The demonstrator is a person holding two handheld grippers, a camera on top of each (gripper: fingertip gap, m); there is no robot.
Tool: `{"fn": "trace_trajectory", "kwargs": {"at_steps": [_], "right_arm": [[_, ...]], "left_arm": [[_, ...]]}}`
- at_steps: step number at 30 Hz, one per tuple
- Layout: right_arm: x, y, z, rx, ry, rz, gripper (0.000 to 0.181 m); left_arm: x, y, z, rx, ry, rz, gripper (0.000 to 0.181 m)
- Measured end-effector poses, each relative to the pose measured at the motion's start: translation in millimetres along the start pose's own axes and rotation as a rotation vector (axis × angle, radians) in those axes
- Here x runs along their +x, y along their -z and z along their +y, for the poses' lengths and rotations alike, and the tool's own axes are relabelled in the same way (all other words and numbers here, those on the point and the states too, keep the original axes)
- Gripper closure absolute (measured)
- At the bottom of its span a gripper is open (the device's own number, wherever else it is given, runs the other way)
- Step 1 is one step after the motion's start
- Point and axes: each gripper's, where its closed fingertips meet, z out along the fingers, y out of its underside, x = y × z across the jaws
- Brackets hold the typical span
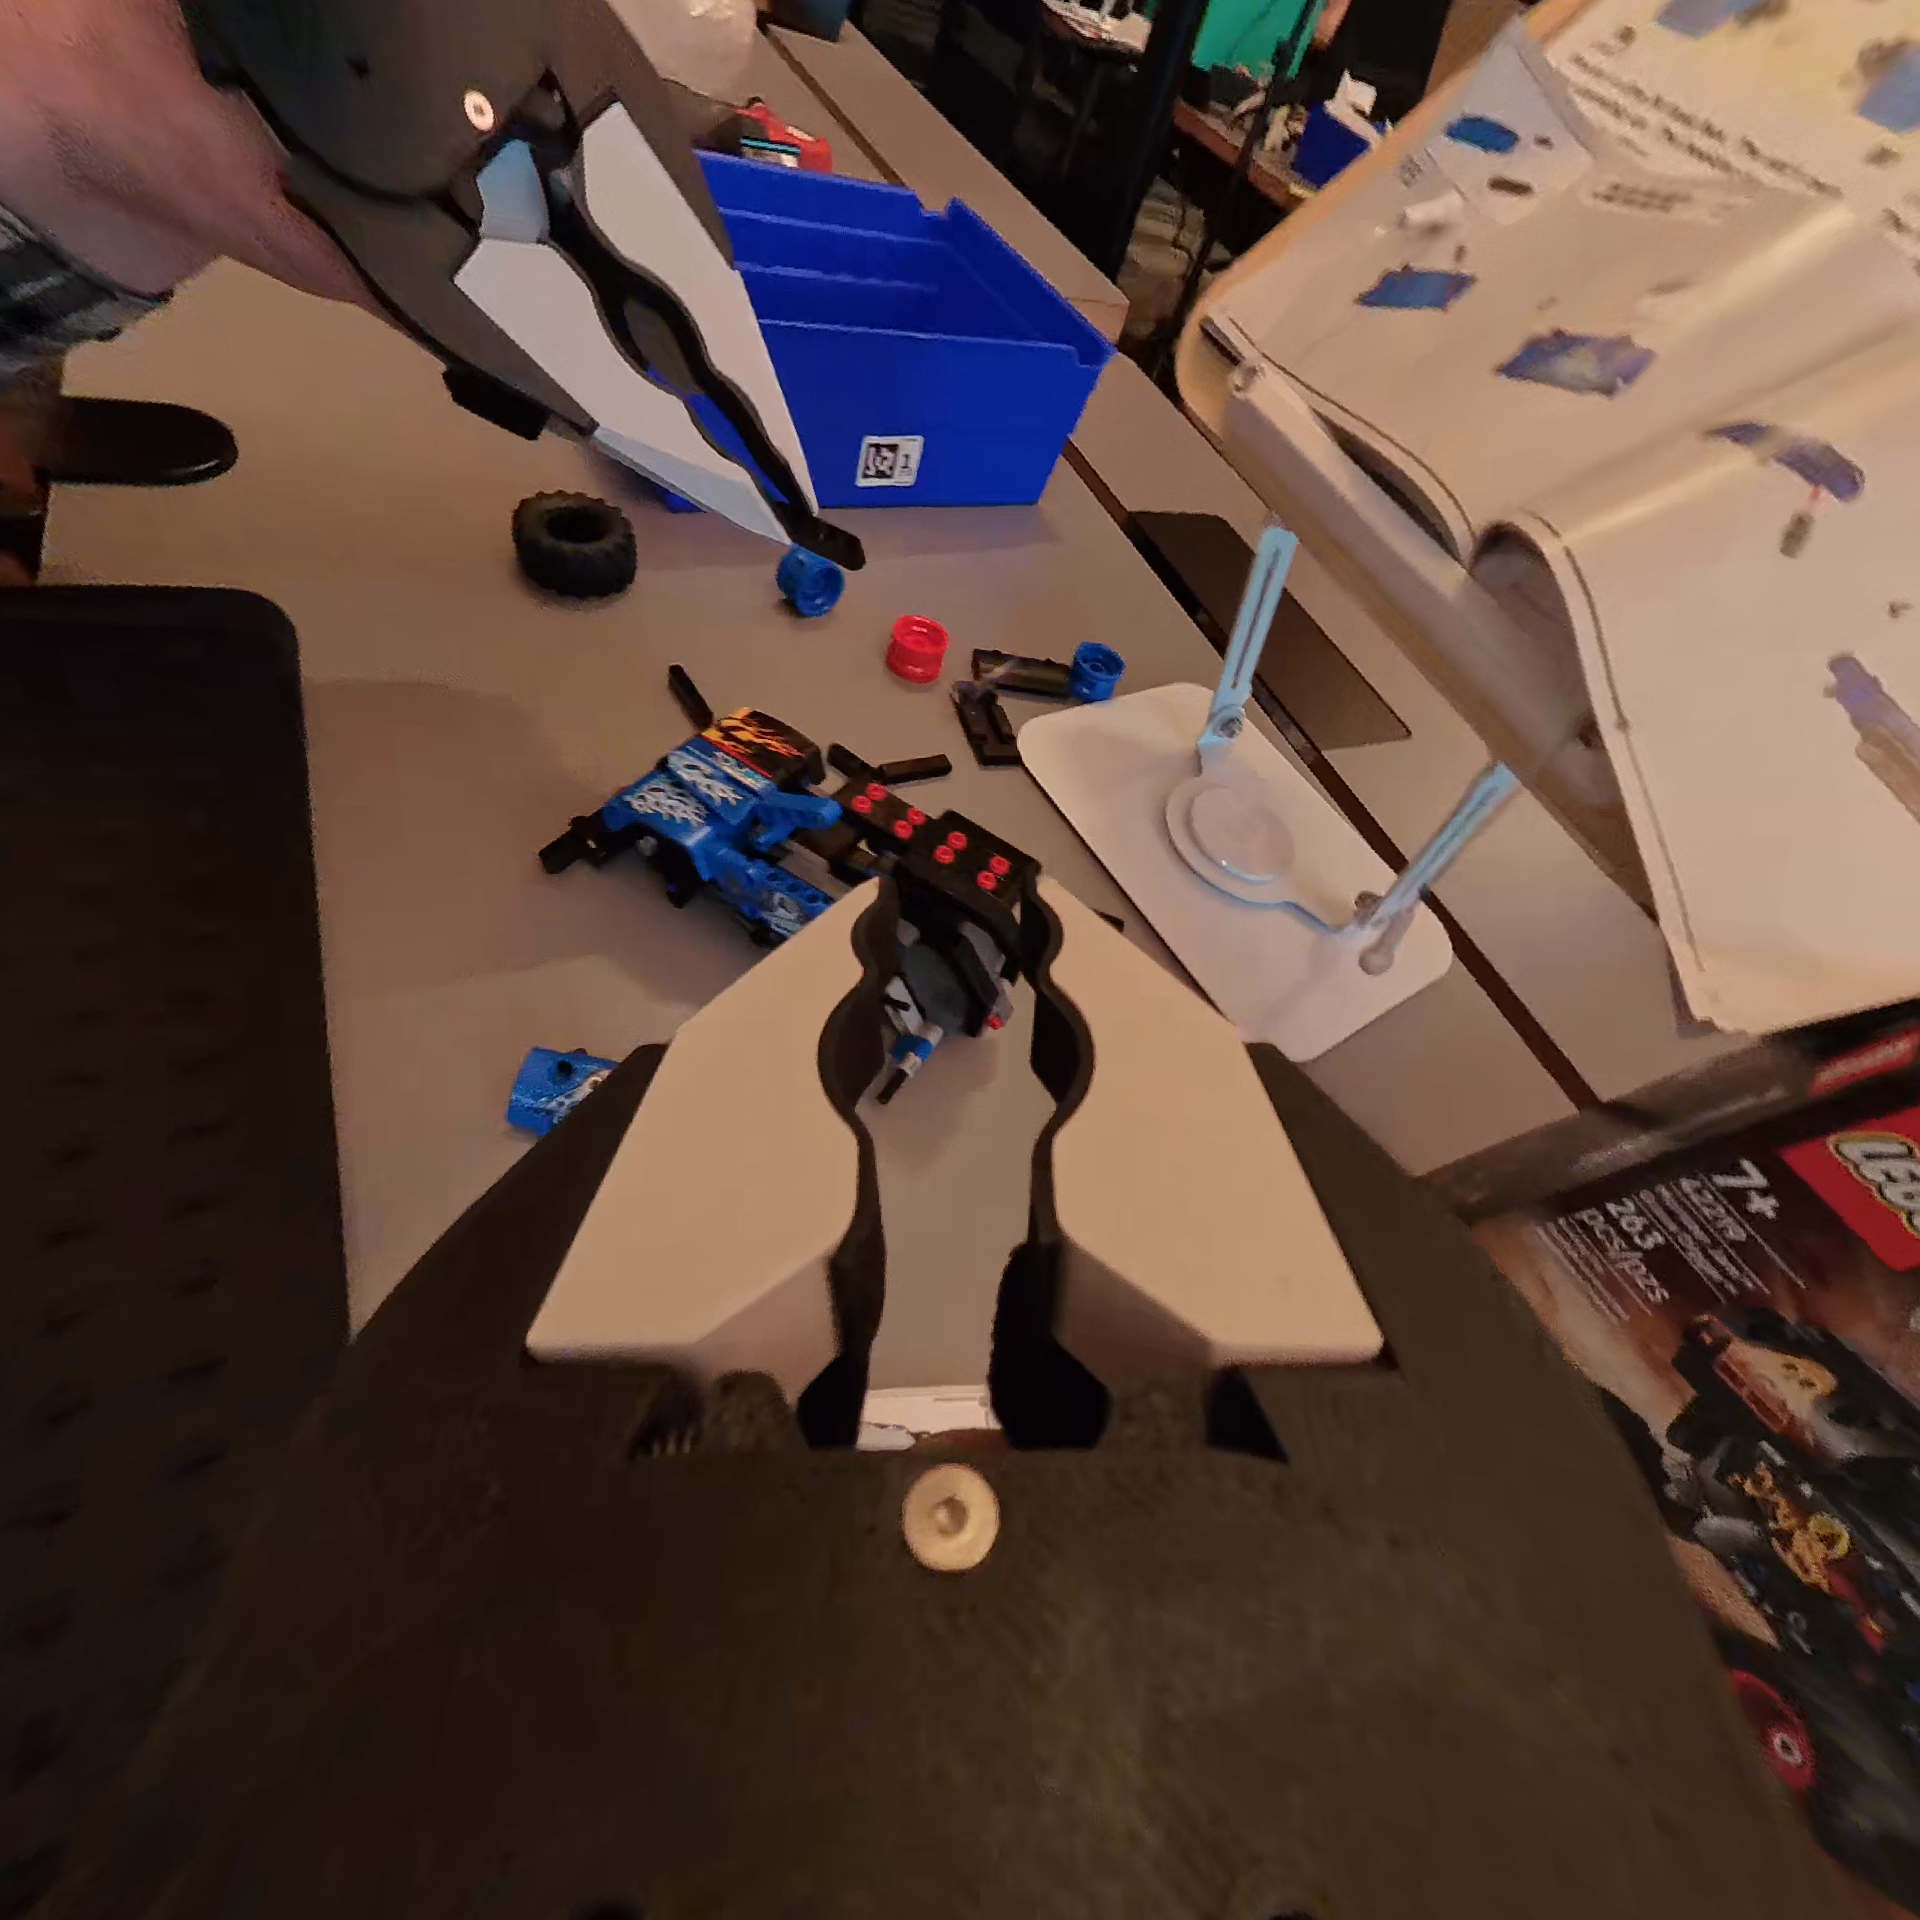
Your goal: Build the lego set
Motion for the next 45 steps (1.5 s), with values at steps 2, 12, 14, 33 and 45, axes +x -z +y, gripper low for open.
{"fn": "trace_trajectory", "kwargs": {"at_steps": [2,12,14,33,45], "right_arm": [[-14,0,-3,0.006,0.047,-0.012,0.160],[-74,-7,12,-0.068,0.212,-0.111,0.161],[-78,-8,22,-0.099,0.227,-0.118,0.163],[-75,2,74,-0.199,0.241,-0.106,0.181],[-52,3,103,-0.220,0.100,-0.096,0.181]], "left_arm": [[20,10,-19,0.035,-0.046,0.008,0.175],[132,-2,-79,0.101,-0.231,0.160,0.175],[137,-4,-84,0.109,-0.236,0.161,0.175],[166,-29,-93,0.097,-0.096,0.231,0.152],[180,-48,-41,-0.086,0.143,0.312,0.139]]}}
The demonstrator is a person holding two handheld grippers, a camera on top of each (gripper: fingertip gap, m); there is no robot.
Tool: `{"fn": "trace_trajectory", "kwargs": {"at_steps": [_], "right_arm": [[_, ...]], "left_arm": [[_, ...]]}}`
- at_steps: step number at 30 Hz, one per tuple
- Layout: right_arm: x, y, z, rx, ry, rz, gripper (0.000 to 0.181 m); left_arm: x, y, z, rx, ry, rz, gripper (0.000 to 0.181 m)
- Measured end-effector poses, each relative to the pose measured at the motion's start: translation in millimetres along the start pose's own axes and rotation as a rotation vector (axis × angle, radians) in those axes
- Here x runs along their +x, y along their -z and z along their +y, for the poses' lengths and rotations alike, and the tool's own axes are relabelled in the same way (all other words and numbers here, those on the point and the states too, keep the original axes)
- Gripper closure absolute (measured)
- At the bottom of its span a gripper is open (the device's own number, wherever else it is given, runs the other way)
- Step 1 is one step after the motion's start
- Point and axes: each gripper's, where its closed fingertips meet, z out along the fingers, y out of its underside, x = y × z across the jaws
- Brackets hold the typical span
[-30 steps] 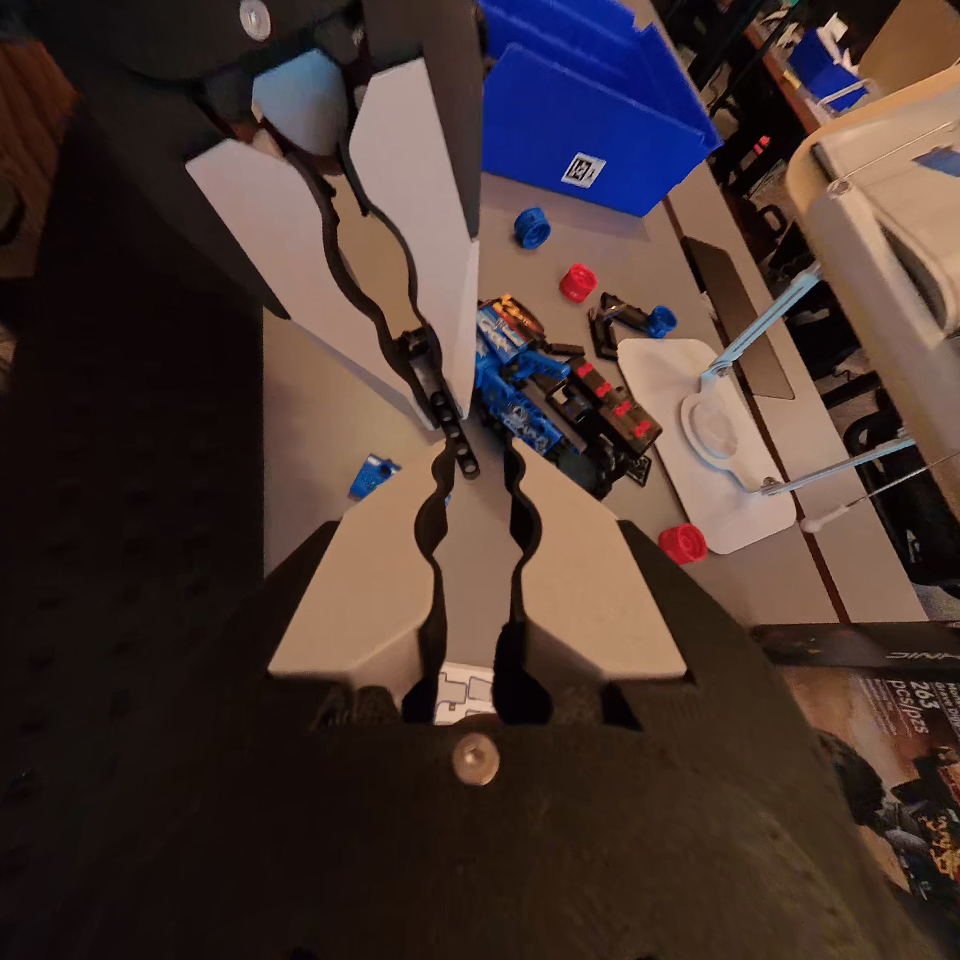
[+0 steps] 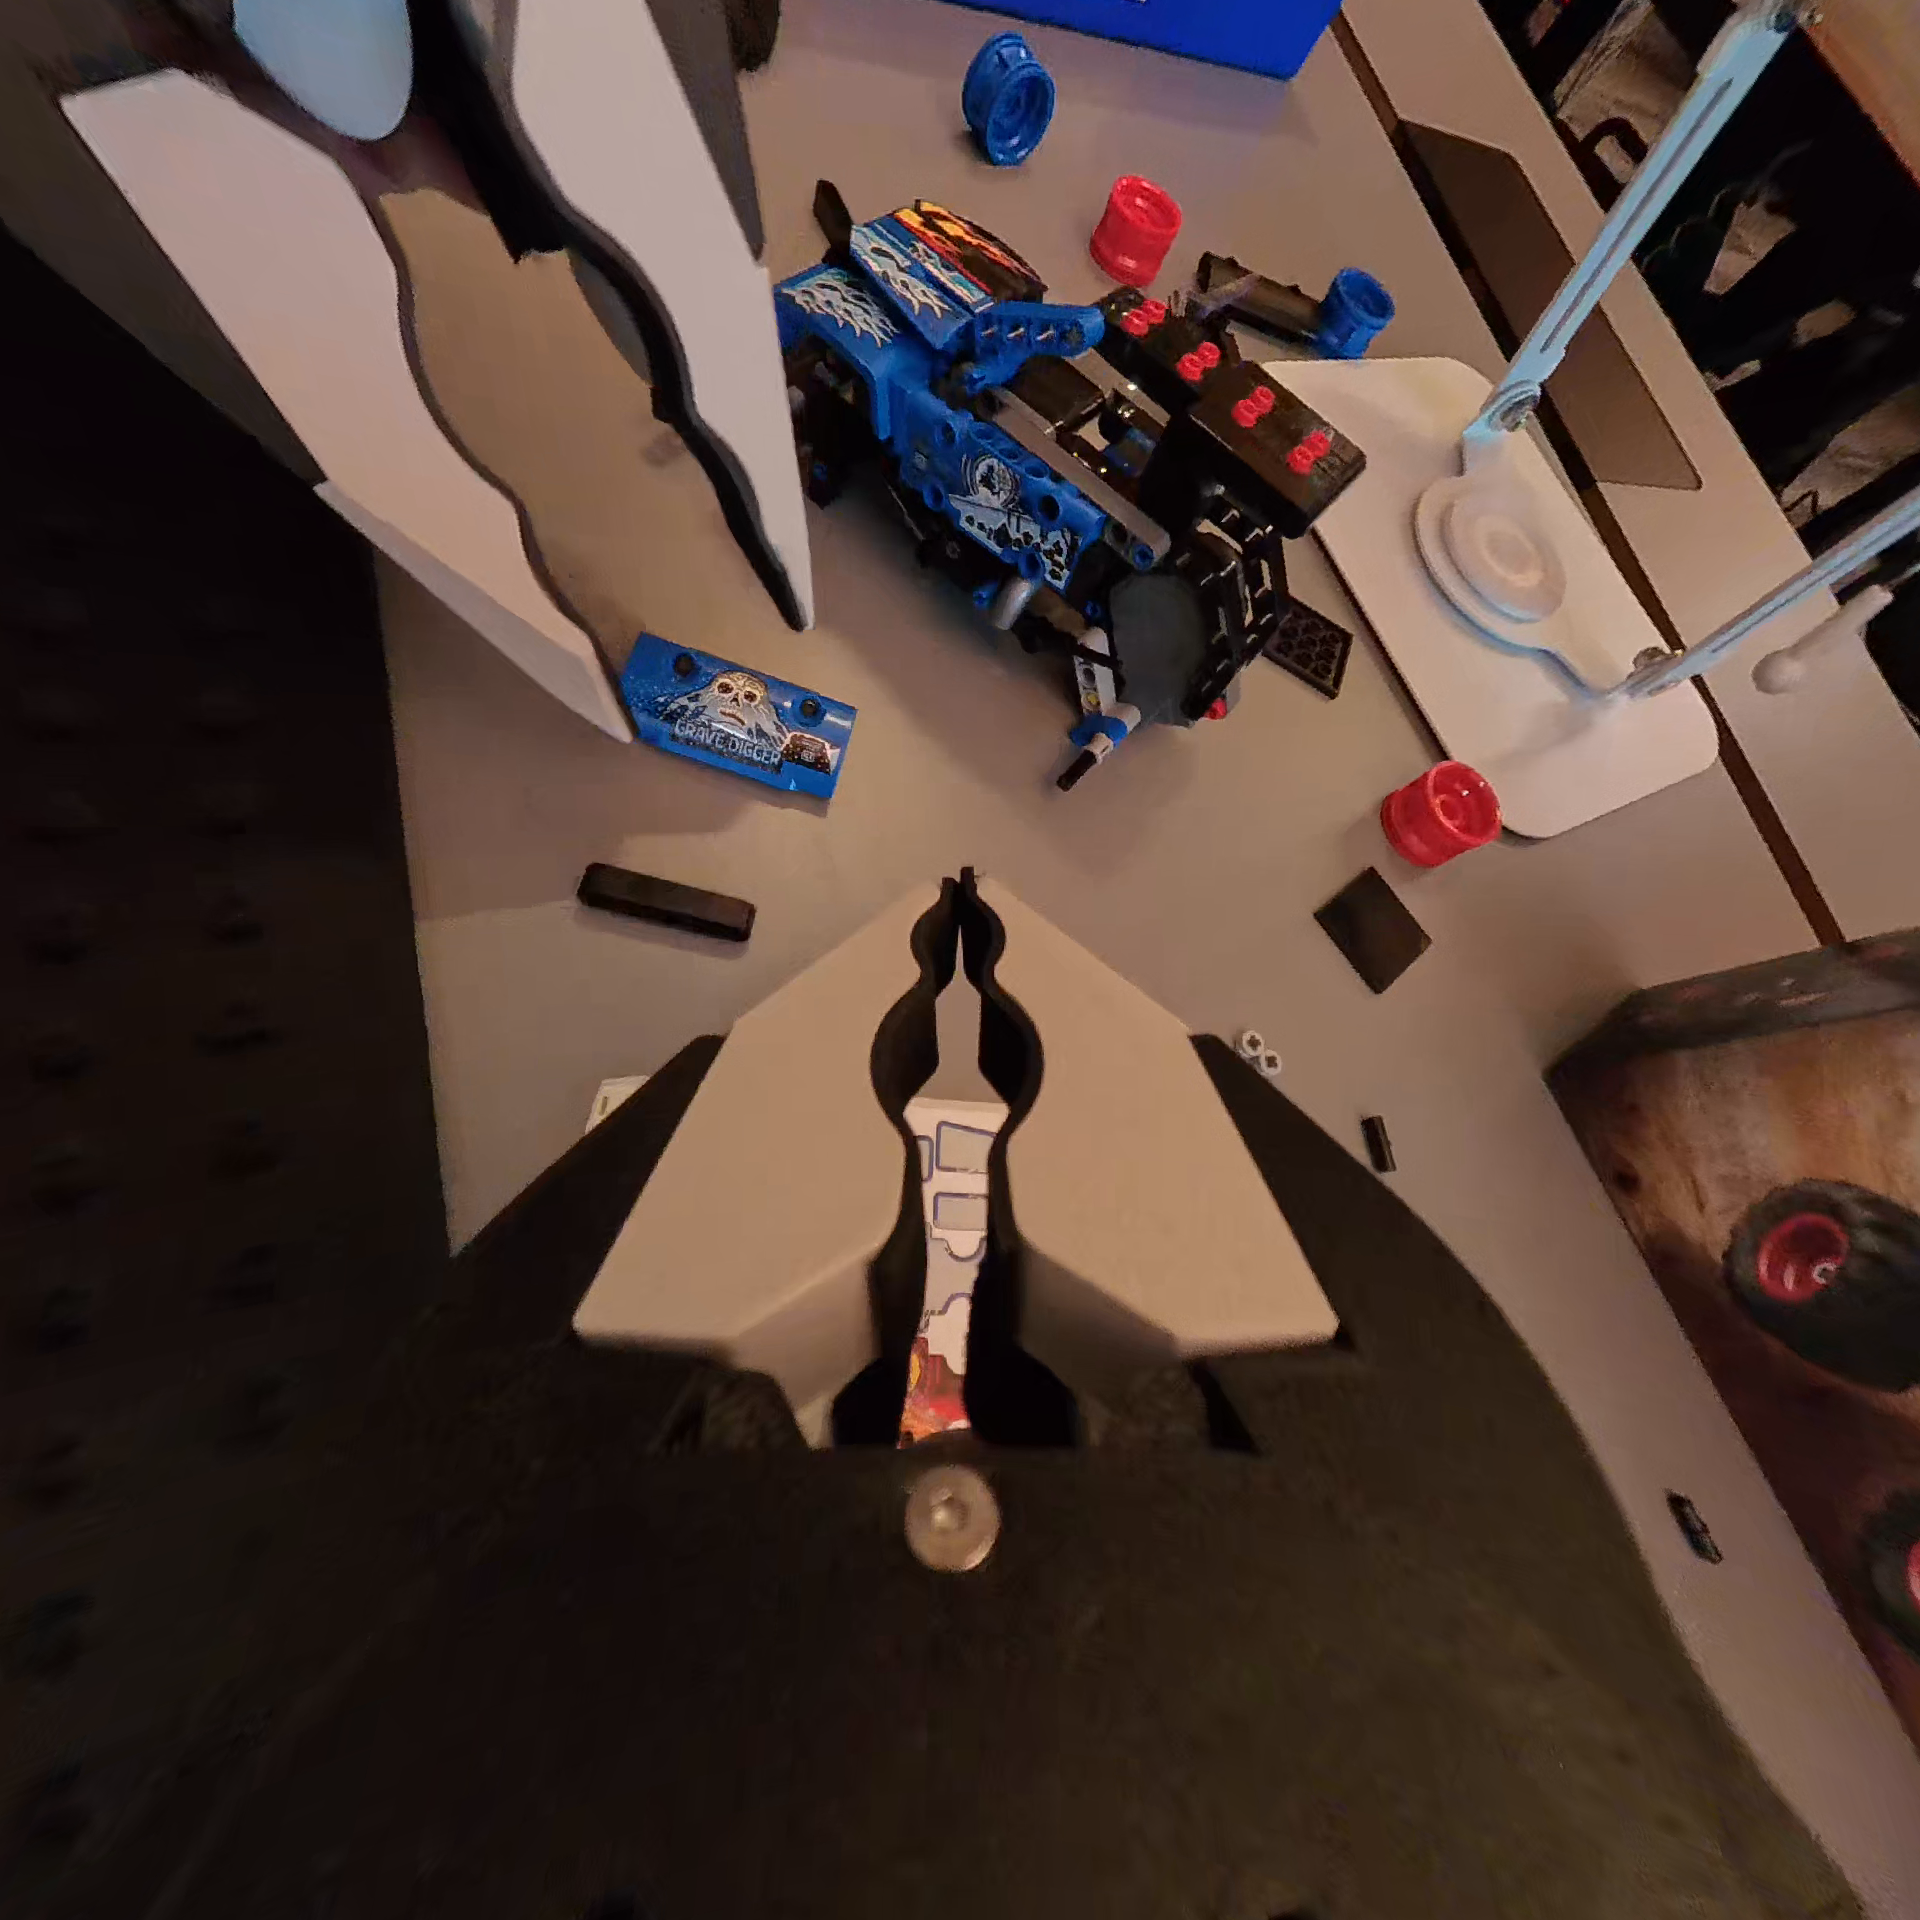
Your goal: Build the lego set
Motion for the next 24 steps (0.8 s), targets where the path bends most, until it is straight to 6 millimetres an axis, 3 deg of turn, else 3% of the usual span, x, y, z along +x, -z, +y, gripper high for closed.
{"fn": "trace_trajectory", "kwargs": {"at_steps": [4,13,17,24], "right_arm": [[1,-1,1,0.007,-0.039,-0.016,0.181],[1,-2,-2,0.032,-0.112,-0.048,0.181],[3,0,-7,0.079,-0.204,-0.078,0.181],[19,16,-31,0.279,-0.469,-0.169,0.163]], "left_arm": [[1,-13,15,-0.067,0.019,-0.003,0.140],[-1,-13,12,0.021,0.029,-0.022,0.150],[-9,0,-4,0.152,0.014,-0.077,0.150],[-16,36,-49,0.437,-0.138,-0.196,0.150]]}}
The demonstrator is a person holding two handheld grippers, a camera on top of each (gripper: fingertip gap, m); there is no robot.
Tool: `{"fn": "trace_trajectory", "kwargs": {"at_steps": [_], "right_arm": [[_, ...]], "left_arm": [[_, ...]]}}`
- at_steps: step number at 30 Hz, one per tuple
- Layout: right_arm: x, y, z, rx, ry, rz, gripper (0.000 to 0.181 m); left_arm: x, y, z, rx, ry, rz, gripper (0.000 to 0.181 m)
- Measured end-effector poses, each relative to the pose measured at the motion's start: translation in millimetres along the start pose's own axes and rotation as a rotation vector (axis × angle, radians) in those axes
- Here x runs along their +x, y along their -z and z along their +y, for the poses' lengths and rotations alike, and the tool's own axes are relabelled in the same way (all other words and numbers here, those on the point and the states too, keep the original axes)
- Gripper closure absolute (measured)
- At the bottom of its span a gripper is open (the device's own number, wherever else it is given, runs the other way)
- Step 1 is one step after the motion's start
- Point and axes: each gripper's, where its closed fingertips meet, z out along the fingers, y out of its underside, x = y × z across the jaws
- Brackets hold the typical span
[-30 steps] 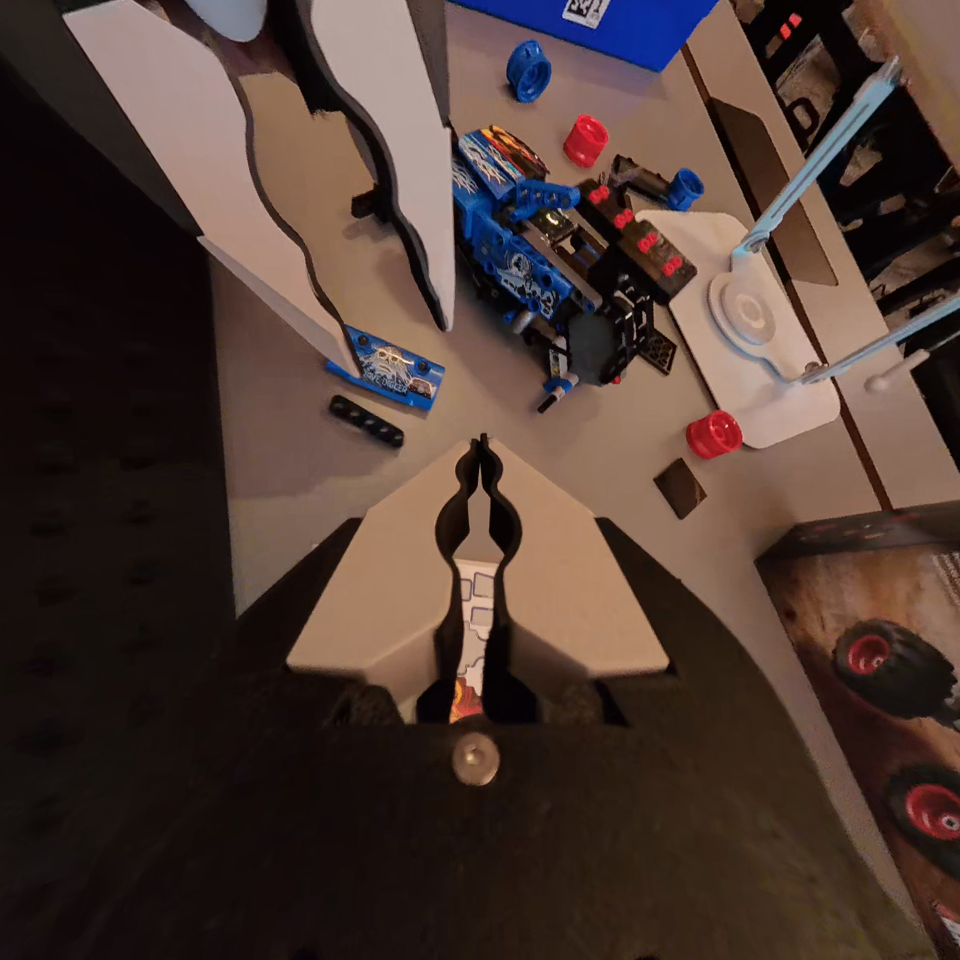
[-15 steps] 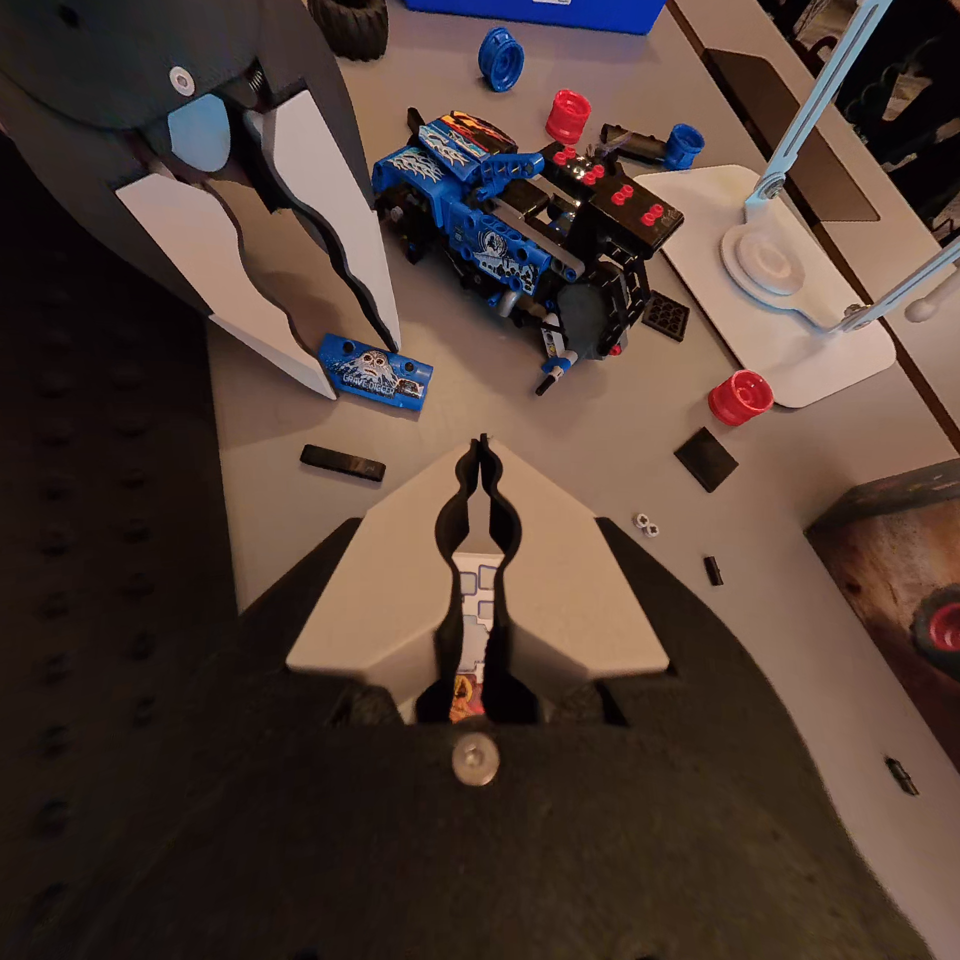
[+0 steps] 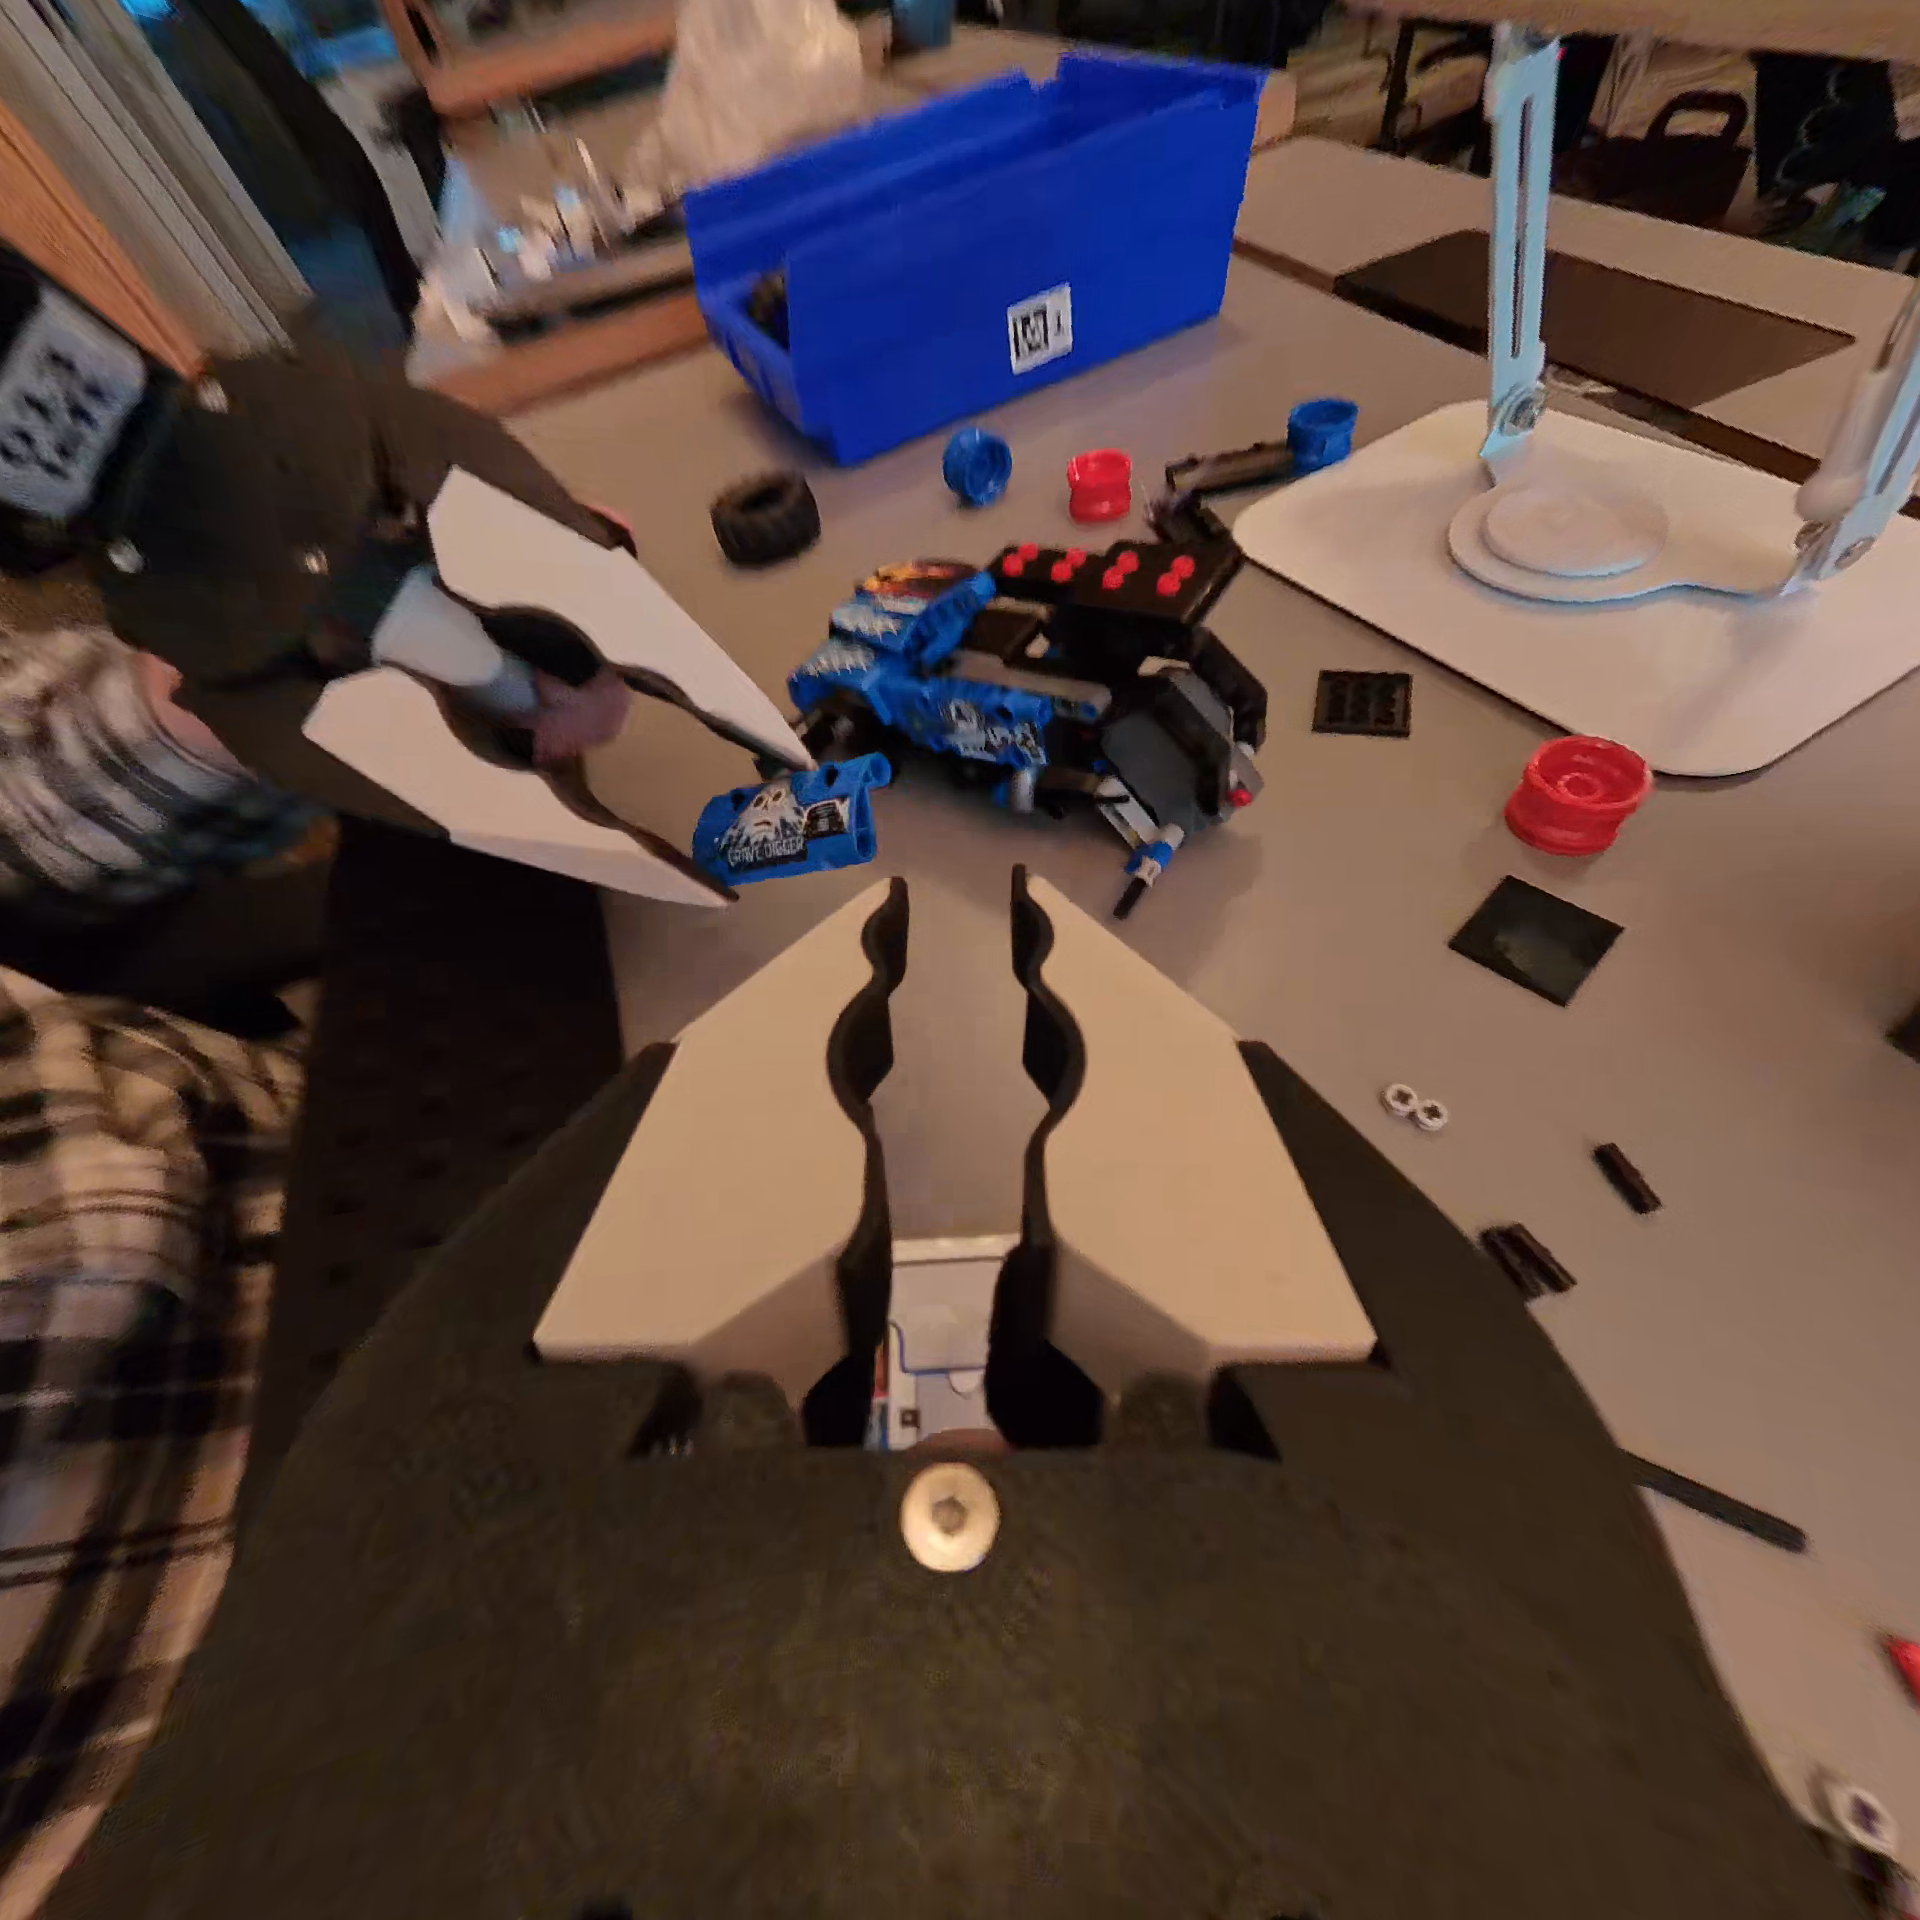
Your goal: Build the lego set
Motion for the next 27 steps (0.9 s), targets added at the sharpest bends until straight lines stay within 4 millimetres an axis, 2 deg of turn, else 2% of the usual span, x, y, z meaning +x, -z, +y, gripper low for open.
{"fn": "trace_trajectory", "kwargs": {"at_steps": [4,7,12,17,27], "right_arm": [[-8,4,-17,0.092,-0.084,-0.088,0.159],[-22,7,-31,0.147,-0.106,-0.185,0.155],[-40,18,-62,0.241,-0.116,-0.314,0.152],[-42,16,-71,0.250,-0.102,-0.336,0.151],[-39,10,-69,0.292,-0.120,-0.329,0.159]], "left_arm": [[-5,10,-33,0.159,-0.069,-0.031,0.150],[-1,18,-60,0.285,-0.079,0.016,0.150],[-14,25,-87,0.409,-0.003,0.063,0.150],[-25,23,-93,0.499,0.067,0.081,0.151],[-25,11,-82,0.511,0.104,0.096,0.155]]}}
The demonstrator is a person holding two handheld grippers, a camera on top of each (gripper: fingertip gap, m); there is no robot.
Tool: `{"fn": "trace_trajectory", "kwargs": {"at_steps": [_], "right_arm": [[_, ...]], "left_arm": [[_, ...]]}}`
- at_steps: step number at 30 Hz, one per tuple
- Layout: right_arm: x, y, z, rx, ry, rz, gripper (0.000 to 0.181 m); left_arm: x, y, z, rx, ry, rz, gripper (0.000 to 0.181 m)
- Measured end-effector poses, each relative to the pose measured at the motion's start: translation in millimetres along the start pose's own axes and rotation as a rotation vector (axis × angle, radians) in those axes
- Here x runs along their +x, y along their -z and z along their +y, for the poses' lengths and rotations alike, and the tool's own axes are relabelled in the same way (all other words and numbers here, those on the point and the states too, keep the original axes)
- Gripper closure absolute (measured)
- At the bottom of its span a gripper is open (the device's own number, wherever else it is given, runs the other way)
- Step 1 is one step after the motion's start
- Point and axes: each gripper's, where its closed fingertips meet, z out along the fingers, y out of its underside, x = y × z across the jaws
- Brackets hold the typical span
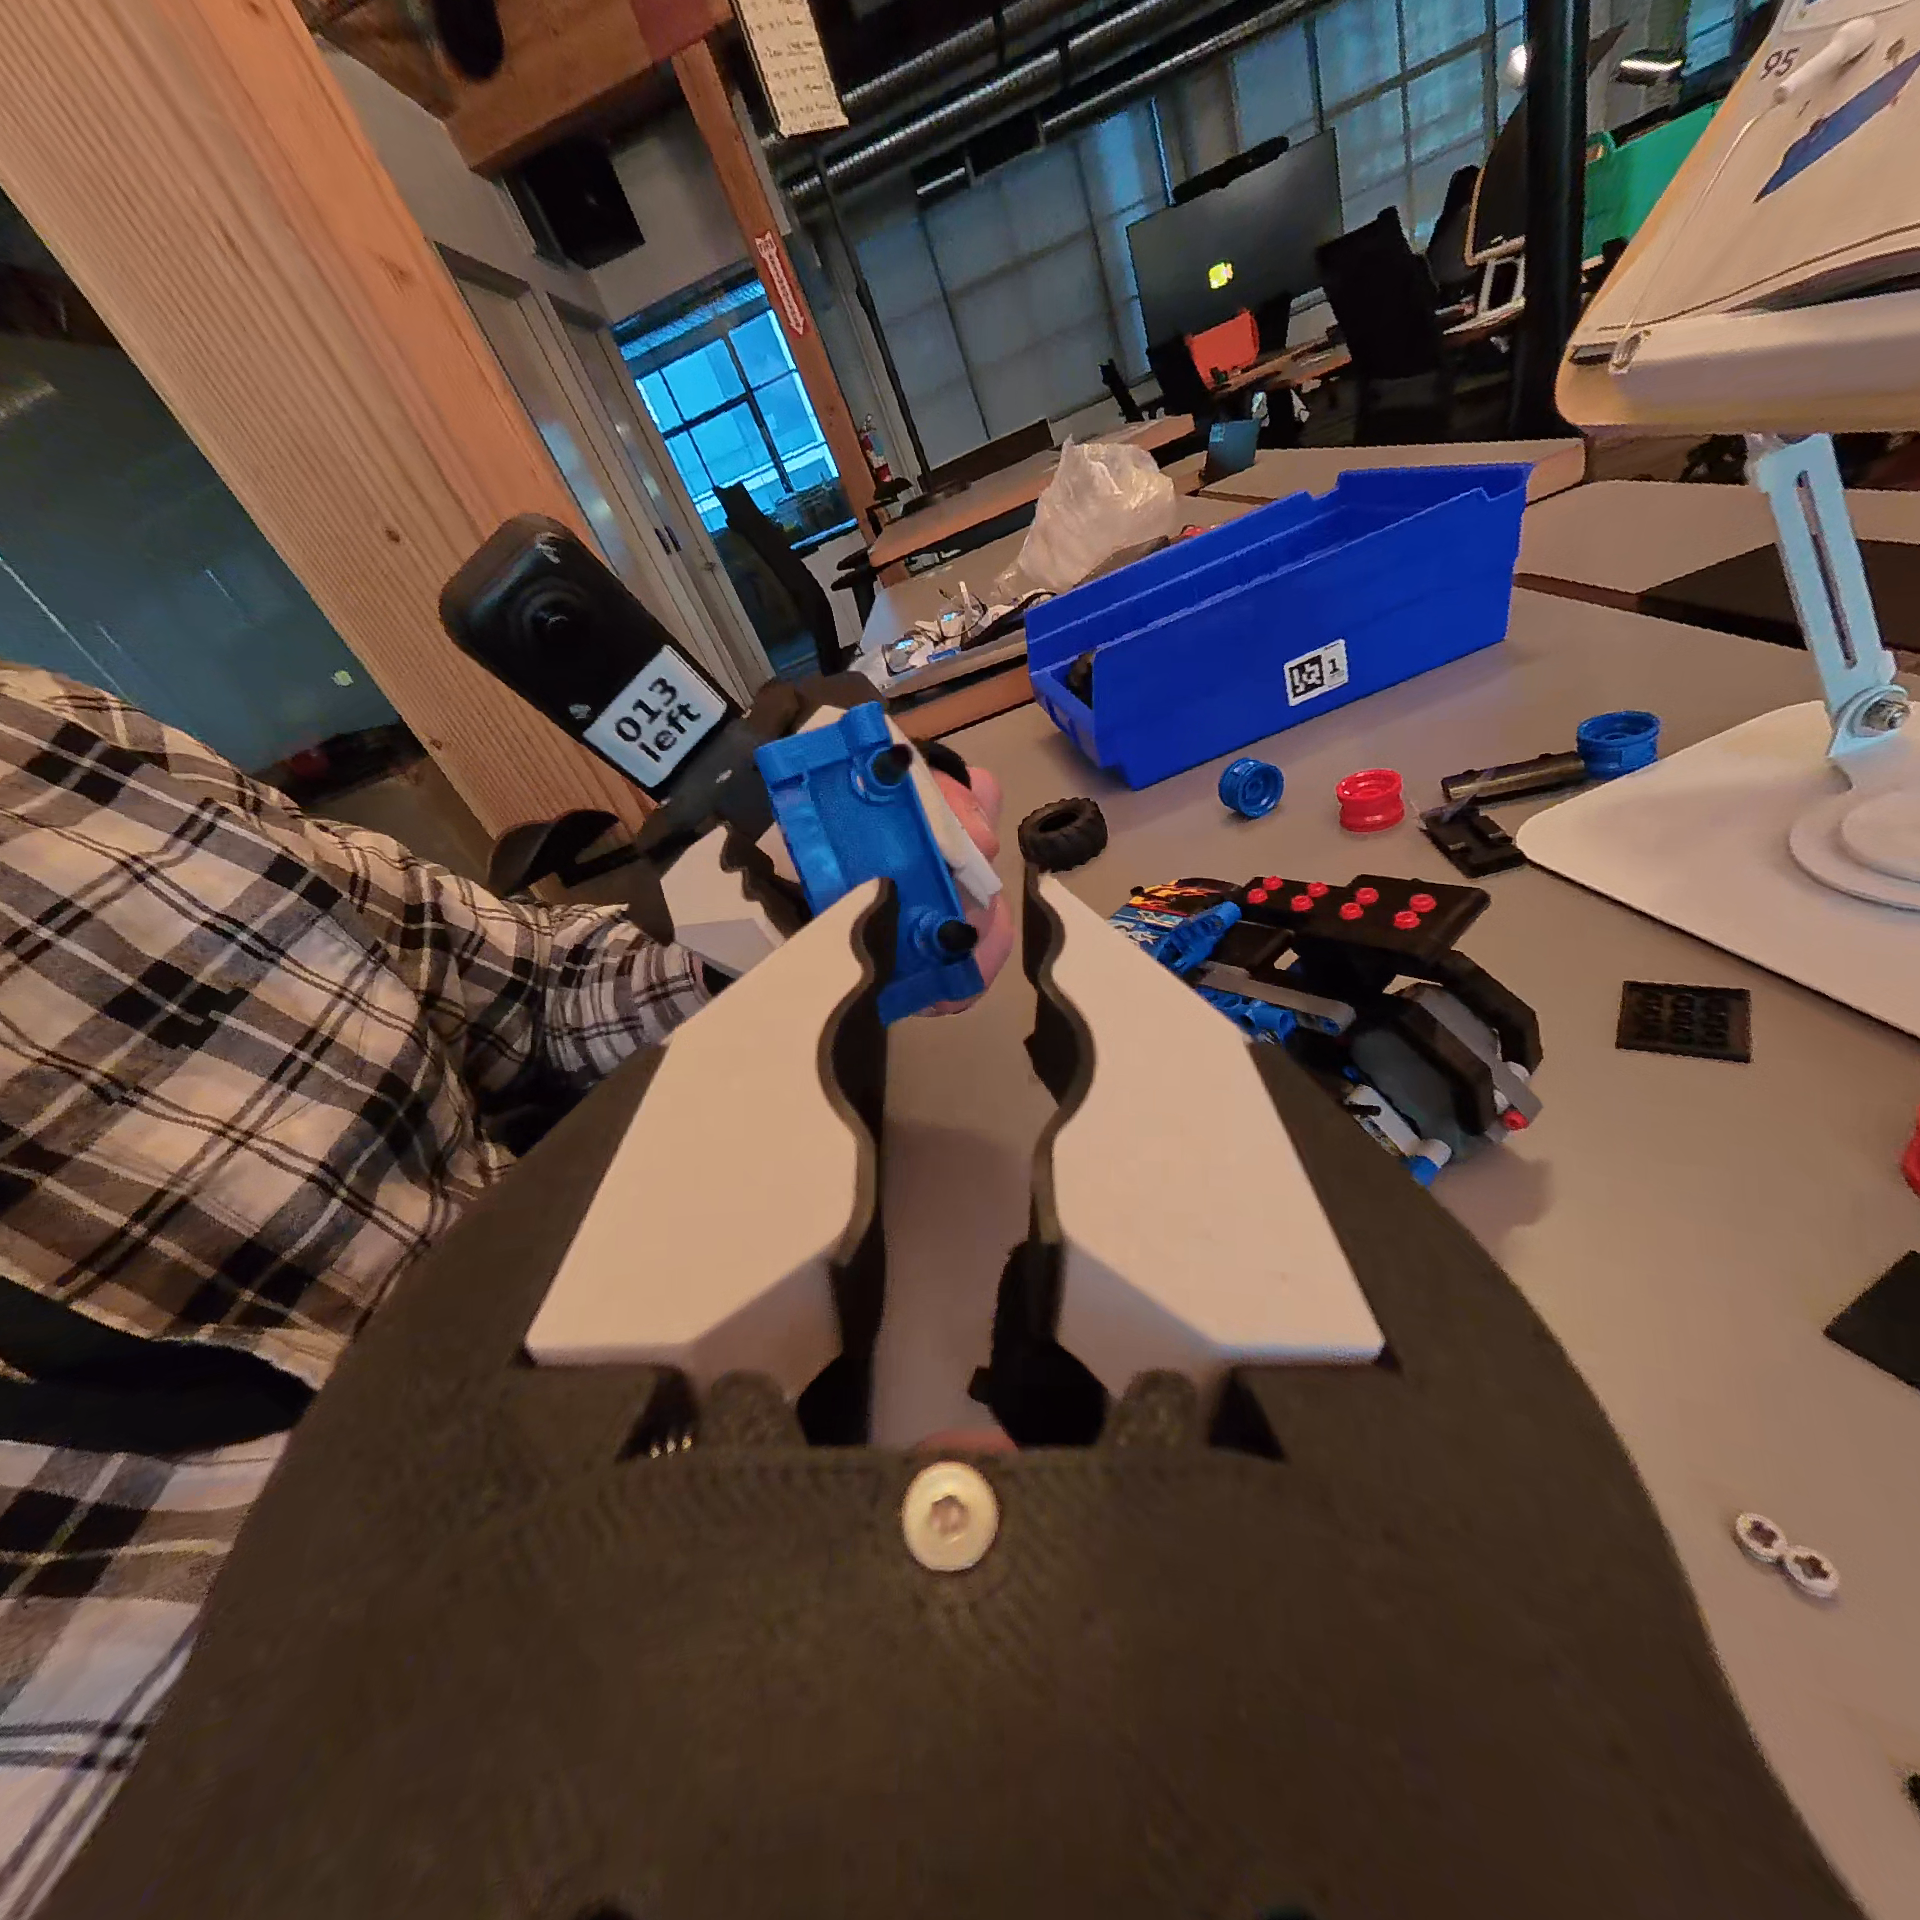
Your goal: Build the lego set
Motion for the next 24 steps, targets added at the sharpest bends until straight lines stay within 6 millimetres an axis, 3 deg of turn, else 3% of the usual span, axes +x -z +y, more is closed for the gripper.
{"fn": "trace_trajectory", "kwargs": {"at_steps": [8,24], "right_arm": [[5.5,-1.3,-1.2,-0.004,0.085,0.071,0.158],[4.5,0.8,2.4,-0.040,0.213,0.133,0.171]], "left_arm": [[-4.5,3.7,4.1,0.012,-0.022,-0.025,0.166],[-6.1,7.2,7.5,0.053,0.100,0.029,0.168]]}}
